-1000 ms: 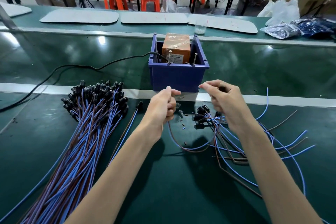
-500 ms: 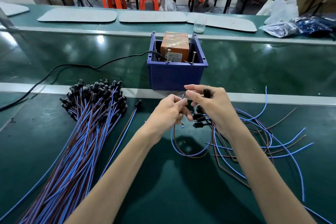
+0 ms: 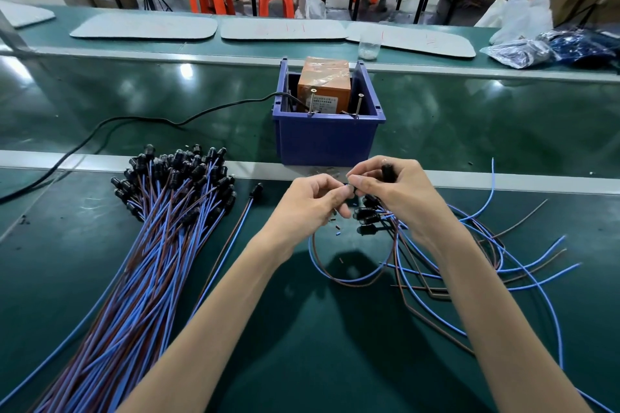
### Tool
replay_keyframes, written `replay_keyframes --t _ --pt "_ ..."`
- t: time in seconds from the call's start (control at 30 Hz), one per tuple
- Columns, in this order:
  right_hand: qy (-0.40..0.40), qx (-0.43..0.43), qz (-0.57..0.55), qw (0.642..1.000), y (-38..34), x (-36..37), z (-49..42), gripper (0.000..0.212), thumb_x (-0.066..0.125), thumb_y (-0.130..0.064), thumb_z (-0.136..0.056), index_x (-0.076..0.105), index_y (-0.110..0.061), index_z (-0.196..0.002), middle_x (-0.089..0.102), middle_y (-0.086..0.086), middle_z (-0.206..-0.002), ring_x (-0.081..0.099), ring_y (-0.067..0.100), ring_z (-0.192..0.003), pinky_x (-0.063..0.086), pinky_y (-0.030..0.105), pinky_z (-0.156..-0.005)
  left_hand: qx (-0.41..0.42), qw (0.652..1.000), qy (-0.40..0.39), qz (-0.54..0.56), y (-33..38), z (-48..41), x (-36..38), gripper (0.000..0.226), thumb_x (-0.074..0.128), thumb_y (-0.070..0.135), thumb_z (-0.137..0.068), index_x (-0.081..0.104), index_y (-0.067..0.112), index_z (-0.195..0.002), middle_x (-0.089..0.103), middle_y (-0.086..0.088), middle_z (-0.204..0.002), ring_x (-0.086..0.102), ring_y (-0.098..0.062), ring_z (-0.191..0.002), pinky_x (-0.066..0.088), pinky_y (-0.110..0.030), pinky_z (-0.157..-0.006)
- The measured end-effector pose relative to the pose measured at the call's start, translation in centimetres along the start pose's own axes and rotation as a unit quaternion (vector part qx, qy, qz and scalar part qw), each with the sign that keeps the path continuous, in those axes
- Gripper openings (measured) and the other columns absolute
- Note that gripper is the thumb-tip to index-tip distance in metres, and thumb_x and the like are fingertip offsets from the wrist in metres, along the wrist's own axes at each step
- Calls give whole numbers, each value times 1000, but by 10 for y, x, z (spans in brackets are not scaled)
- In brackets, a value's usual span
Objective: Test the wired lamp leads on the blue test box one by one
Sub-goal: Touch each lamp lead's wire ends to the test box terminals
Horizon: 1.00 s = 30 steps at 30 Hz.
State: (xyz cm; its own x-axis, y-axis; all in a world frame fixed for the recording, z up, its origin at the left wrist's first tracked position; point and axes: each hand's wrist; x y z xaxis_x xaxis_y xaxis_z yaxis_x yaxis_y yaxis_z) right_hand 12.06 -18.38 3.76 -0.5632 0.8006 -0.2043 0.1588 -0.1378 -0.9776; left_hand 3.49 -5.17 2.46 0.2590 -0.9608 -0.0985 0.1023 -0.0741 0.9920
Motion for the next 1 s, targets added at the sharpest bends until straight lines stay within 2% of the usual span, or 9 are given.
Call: replay_keyframes --t 0.3,0.37,0.43,0.5,0.57,0.63,0.73,0.87,1.0 --pt "-10 -16 93 995 -3 -2 1 19 68 -9 -87 68 -22 -74 65 -6 -63 56 5 -58 47 21 -63 -7 998 -1 -67 2 0 -1 23 51 24 -99 70 21 -86 69 10 -64 47 -4 -59 37 -13 -56" --pt "-10 -23 124 992 -4 -1 1 19 69 -11 -87 67 -24 -73 64 -3 -64 55 7 -60 47 26 -65 -10 996 -21 -84 3 0 -2 29 45 22 -102 72 21 -91 71 8 -69 49 -14 -72 45 -25 -68" --pt "-12 -33 154 987 -5 -1 2 19 70 -12 -86 67 -25 -72 62 -6 -62 55 9 -61 47 28 -66 -10 996 -38 -86 4 0 -3 31 43 19 -103 72 20 -91 71 5 -70 51 -17 -75 49 -41 -79" --pt "-11 -40 163 986 -6 0 3 22 69 -10 -86 66 -25 -71 61 -9 -60 55 8 -60 47 27 -66 -4 995 -39 -97 3 0 -3 30 42 18 -103 71 13 -93 65 10 -61 47 -3 -60 45 -25 -61" --pt "2 -52 174 983 -7 0 3 24 68 -8 -87 65 -25 -69 60 -11 -55 53 4 -55 46 21 -62 2 995 -21 -102 4 0 -2 30 44 18 -102 69 7 -90 56 13 -52 41 2 -49 34 -10 -53" --pt "19 -64 189 980 -8 2 3 25 67 -7 -87 64 -24 -69 59 -10 -53 52 1 -51 44 17 -58 5 995 -4 -95 4 0 -1 31 45 19 -101 68 12 -81 56 8 -60 44 -3 -55 35 -12 -59" --pt "37 -69 195 978 -7 5 3 27 67 -5 -86 63 -24 -67 57 -12 -50 52 0 -48 41 11 -54 10 994 7 -104 2 -1 1 34 46 19 -101 65 21 -72 58 -6 -77 45 -12 -69 39 -26 -70" --pt "100 -49 225 968 -3 -1 -1 27 65 -6 -86 61 -23 -66 57 -15 -53 56 6 -55 41 14 -55 10 993 24 -112 4 1 -5 37 44 16 -100 61 22 -68 43 15 -47 31 -2 -44 28 -14 -47" --pt "165 -15 173 971 -1 -24 -6 27 66 -8 -86 63 -24 -64 62 -12 -57 54 -5 -45 37 5 -50 -5 997 59 -46 6 -2 -20 36 40 14 -102 56 17 -70 31 14 -40 22 -3 -39 20 -16 -41"
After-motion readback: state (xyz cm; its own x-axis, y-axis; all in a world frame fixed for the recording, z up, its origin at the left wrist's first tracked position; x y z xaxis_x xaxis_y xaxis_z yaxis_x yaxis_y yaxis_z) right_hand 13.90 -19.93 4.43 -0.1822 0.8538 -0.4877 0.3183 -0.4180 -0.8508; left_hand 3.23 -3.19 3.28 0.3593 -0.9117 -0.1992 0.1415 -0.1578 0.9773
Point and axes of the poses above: each hand's wrist, its own z-axis away from the middle knuckle, its own x-axis out of the palm, y = z × x
